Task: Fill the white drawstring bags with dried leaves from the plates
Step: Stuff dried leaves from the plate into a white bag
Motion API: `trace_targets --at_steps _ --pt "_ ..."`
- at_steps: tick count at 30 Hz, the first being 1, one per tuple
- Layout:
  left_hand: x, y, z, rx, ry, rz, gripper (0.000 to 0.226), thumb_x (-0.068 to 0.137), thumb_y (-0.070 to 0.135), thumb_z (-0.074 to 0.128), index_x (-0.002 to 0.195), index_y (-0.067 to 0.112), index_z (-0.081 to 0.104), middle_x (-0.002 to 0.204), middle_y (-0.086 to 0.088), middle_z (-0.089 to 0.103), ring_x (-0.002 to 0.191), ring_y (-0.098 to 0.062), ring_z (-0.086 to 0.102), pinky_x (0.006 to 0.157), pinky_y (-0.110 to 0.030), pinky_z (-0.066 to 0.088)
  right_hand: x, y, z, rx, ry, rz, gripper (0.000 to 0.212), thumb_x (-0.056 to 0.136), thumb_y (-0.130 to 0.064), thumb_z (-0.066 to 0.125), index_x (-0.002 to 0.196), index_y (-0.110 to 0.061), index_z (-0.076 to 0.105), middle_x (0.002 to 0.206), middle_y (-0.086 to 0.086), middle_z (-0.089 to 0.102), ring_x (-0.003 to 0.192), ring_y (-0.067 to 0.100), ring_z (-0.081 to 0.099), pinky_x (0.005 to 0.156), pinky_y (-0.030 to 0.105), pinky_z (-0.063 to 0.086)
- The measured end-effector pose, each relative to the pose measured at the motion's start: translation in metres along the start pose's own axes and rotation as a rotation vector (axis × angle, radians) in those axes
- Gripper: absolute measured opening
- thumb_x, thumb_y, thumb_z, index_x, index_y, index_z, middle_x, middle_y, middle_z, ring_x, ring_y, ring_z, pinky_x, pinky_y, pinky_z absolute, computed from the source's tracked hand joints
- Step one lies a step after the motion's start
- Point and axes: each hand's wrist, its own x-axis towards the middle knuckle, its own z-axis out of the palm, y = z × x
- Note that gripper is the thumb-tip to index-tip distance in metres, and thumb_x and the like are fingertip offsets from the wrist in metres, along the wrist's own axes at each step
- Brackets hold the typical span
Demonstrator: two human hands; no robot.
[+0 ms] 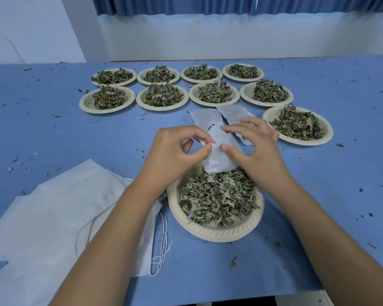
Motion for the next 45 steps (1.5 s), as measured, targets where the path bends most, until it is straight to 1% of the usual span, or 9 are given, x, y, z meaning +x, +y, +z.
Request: trace_targets --at_steps 5,12,15,19,23,26,32,36,45 --pt "-0.001 0.002 -0.001 0.009 -0.046 0.039 0.009 0.081 0.004 0.072 0.082 0.013 0.072 0.046 0.021 0.042 0.042 -0.005 0.024 0.048 -0.01 0.021 0.0 -0.005 0.001 0.141 0.03 0.052 0.028 0.081 -0.017 0.075 0.085 -0.042 0.063 0.099 0.002 0.063 0.108 0.029 0.055 0.102 0.05 0.038" --pt "0.001 -0.003 -0.004 -0.014 0.03 -0.048 0.008 0.084 0.009 0.072 0.083 0.017 0.074 0.045 0.009 0.024 0.044 -0.009 0.021 0.049 -0.013 0.023 0.003 0.001 -0.008 0.622 0.099 0.177 0.023 0.083 -0.01 0.072 0.078 -0.033 0.077 0.083 -0.009 0.075 0.082 0.008 0.066 0.073 0.023 0.053" --pt "0.001 -0.002 -0.003 -0.039 0.038 -0.051 0.01 0.083 0.009 0.072 0.082 0.019 0.073 0.045 0.008 0.024 0.045 -0.008 0.02 0.049 -0.015 0.023 0.004 0.005 -0.008 0.805 0.13 0.234 0.021 0.085 -0.011 0.069 0.077 -0.028 0.079 0.087 -0.005 0.076 0.085 0.008 0.068 0.076 0.022 0.053" --pt "0.001 -0.004 -0.008 -0.117 0.186 -0.049 0.011 0.084 0.015 0.069 0.079 0.025 0.067 0.046 0.006 0.034 0.046 -0.009 0.023 0.047 -0.023 0.022 0.008 0.01 -0.018 0.846 0.232 0.027 0.025 0.082 -0.011 0.069 0.078 -0.033 0.079 0.084 -0.012 0.073 0.083 0.004 0.064 0.076 0.018 0.048" --pt "0.006 -0.007 -0.023 -0.187 0.596 -0.063 0.019 0.086 0.015 0.067 0.077 0.029 0.058 0.069 0.01 0.055 0.05 -0.01 0.031 0.049 -0.023 0.026 0.004 0.006 -0.026 0.753 -0.023 -0.233 0.012 0.078 -0.013 0.074 0.083 -0.022 0.078 0.077 -0.013 0.068 0.068 0.009 0.058 0.065 0.021 0.046" --pt "0.007 -0.013 -0.029 -0.054 0.802 -0.135 0.016 0.086 0.024 0.069 0.076 0.031 0.058 0.089 0.013 0.046 0.059 -0.008 0.036 0.06 -0.018 0.034 0.001 0.006 -0.025 0.321 -0.34 -0.194 0.011 0.077 -0.017 0.078 0.088 -0.017 0.077 0.079 -0.013 0.067 0.069 0.01 0.057 0.067 0.025 0.046" --pt "0.005 -0.024 -0.016 0.493 0.414 -0.271 0.014 0.086 0.027 0.069 0.077 0.02 0.062 0.085 0.013 0.055 0.067 -0.006 0.043 0.057 -0.021 0.026 -0.003 0.001 -0.024 0.271 -0.578 -0.02 0.044 0.07 -0.038 0.072 0.113 -0.025 0.069 0.099 -0.007 0.064 0.086 0.017 0.055 0.081 0.038 0.047" --pt "0.004 -0.025 -0.012 0.459 0.285 -0.3 0.012 0.085 0.024 0.071 0.079 0.024 0.061 0.071 0.01 0.059 0.055 -0.003 0.045 0.051 -0.023 0.03 -0.005 0.0 -0.027 0.119 -0.753 -0.055 0.043 0.068 -0.037 0.083 0.109 -0.034 0.07 0.102 -0.016 0.062 0.094 0.011 0.057 0.085 0.031 0.046" --pt "0.004 -0.025 -0.009 0.345 0.253 -0.277 0.017 0.083 0.032 0.075 0.072 0.028 0.063 0.062 0.013 0.057 0.055 -0.006 0.052 0.063 -0.038 0.049 -0.005 0.001 -0.026 0.215 -0.676 -0.091 0.022 0.075 -0.014 0.081 0.096 -0.019 0.076 0.098 -0.012 0.069 0.099 0.011 0.065 0.094 0.037 0.048"
